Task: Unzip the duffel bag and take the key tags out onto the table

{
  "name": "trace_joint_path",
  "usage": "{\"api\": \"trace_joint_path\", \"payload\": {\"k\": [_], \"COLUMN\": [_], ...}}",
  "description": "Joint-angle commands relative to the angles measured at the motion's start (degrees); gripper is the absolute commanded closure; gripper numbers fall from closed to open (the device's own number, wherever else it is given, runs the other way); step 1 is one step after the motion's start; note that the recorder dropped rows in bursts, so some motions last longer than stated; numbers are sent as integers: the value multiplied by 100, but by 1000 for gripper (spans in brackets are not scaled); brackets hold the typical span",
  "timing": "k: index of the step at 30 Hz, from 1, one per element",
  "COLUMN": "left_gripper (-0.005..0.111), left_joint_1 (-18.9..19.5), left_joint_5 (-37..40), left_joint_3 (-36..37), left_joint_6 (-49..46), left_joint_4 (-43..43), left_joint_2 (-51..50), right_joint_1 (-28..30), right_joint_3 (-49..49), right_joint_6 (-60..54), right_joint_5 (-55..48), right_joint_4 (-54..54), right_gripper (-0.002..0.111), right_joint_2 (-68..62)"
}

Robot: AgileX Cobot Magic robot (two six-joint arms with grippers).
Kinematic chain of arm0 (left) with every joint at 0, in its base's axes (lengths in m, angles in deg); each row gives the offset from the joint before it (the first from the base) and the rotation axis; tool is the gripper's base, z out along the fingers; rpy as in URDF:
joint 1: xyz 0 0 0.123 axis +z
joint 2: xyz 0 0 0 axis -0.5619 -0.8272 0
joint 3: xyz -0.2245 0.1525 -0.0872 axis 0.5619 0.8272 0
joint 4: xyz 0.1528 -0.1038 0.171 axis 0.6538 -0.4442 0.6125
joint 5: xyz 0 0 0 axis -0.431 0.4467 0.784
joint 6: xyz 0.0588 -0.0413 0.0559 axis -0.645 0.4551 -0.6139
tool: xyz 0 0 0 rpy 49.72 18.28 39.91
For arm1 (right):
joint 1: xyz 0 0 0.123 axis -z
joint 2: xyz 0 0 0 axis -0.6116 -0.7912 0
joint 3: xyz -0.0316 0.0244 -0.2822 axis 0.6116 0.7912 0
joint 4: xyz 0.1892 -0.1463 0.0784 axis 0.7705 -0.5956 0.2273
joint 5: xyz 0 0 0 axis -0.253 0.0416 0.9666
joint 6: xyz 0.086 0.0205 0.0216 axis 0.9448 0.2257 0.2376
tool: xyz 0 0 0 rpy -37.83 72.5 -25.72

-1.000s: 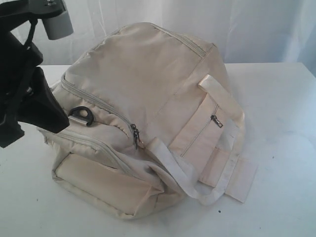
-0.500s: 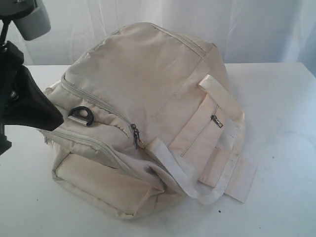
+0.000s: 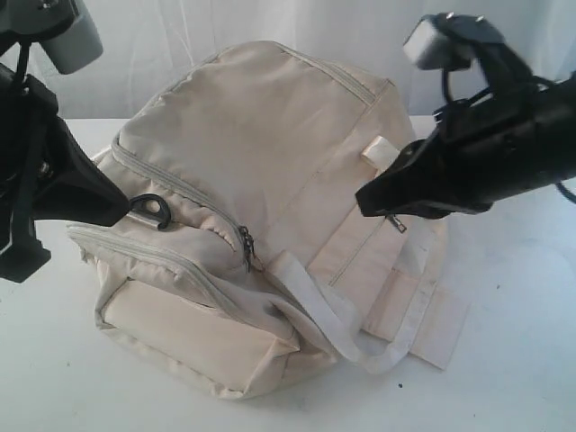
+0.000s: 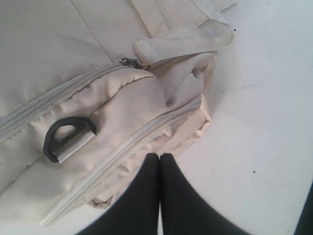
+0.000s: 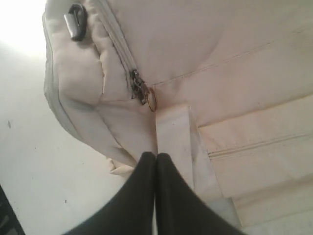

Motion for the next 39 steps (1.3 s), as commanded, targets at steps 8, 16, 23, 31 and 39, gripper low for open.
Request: {"api": "trace_joint_path", "payload": {"k": [8, 16, 23, 31, 39], "left_gripper": [107, 107, 107, 107, 107], "left_joint_1": [-17, -17, -17, -17, -17], "left_joint_5": [264, 265, 265, 265, 265], "left_joint_3": [38, 38, 38, 38, 38], "left_joint_6": [-12, -12, -12, -12, -12], "left_joint_4": [87, 64, 64, 64, 64], "left_joint_2": [47, 47, 47, 47, 47], "right_joint_1": [-1216, -1403, -1403, -1403, -1403], "right_joint_3": [-376, -376, -376, -376, -414], "right_joint_6": [-1068, -1070, -1070, -953, -285], "right_joint_5": [1418, 1680, 1827, 1941, 1982], "right_joint_4": [36, -883, -883, -883, -924], "right_gripper": [58, 46, 36, 40, 108], "right_joint_2": [-1436, -2075, -2304, -2609, -2226]}}
